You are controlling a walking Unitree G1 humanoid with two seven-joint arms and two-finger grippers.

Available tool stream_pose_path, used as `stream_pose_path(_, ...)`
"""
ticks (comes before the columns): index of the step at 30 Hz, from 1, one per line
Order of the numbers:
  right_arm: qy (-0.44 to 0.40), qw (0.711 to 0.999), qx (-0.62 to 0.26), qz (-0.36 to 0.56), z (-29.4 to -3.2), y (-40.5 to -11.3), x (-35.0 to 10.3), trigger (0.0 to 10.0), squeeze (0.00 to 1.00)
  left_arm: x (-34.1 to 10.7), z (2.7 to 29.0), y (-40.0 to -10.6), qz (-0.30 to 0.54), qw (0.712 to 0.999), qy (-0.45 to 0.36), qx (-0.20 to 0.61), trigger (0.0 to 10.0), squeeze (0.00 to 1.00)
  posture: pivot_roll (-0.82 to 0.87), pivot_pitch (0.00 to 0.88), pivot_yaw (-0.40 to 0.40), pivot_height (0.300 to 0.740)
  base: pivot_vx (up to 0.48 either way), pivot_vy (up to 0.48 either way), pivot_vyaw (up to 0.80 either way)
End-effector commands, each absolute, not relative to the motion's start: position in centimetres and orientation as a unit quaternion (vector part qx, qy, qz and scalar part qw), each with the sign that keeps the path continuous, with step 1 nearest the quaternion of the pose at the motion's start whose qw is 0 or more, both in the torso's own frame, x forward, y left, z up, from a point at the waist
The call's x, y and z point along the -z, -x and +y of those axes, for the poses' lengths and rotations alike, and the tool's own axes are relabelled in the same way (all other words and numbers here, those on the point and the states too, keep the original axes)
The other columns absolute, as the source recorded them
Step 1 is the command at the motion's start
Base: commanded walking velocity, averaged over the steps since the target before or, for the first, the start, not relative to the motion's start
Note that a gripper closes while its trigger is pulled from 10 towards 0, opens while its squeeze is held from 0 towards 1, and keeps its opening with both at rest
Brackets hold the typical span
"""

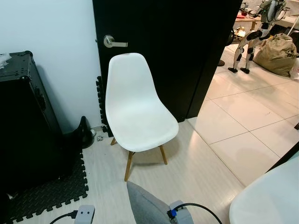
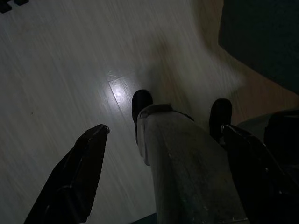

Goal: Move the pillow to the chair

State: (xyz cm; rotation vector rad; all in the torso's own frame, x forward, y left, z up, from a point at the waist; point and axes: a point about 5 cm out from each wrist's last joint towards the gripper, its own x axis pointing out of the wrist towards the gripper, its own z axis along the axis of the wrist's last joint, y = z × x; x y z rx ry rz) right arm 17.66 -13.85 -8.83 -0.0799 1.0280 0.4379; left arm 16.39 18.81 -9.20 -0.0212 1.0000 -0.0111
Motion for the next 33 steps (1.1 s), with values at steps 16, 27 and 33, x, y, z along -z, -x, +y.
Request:
stream_pose_path(16,0.023,0.848,-0.209,0.486,-13.33,-18.08,8.63,10.0,0.0,9.11,18.98,-16.65,0.485,0.874,0.009,0.011,10.0,0.0,0.15,0.0,-0.044,0.724,0.0,0.0,0.0)
stream_pose_path(27,0.02,0.847,-0.209,0.488,-13.14,-17.89,8.72,10.0,0.0,9.22,19.07,-16.34,0.486,0.874,0.018,0.002,10.0,0.0,0.16,0.0,-0.053,0.724,0.0,0.0,0.0)
stream_pose_path(33,0.019,0.847,-0.209,0.488,-13.2,-17.8,8.75,10.0,0.0,9.26,19.09,-16.23,0.487,0.873,0.018,0.002,10.0,0.0,0.16,0.0,-0.055,0.724,0.0,0.0,0.0)
